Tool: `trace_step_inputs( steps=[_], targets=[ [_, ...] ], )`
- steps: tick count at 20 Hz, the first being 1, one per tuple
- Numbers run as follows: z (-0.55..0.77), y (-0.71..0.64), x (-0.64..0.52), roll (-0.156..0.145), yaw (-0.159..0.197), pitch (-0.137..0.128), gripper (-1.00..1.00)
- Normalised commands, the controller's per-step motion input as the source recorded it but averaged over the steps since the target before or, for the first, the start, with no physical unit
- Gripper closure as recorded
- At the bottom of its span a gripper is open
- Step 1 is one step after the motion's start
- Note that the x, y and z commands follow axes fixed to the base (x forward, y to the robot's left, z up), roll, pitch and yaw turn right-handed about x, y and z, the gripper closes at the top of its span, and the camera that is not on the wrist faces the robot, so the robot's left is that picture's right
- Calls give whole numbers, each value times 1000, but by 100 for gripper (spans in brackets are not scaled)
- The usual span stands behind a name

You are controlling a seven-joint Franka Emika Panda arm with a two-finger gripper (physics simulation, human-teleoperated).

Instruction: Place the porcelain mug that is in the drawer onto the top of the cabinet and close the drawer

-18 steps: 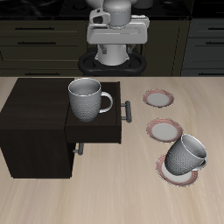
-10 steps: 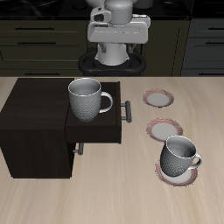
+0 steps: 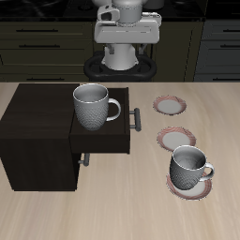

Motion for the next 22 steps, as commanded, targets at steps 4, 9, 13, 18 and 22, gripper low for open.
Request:
trace_step_inputs(
  steps=[4,9,13,18,22],
  targets=[
    [50,-73,59,-4,-3,10,-100],
    [26,-65,64,-2,7,14,-100],
    [69,-48,58,28,33,9,-100],
    [90,-133,206,8,0,21,-100],
    [228,-221,345,20,29,-19,-100]
  ],
)
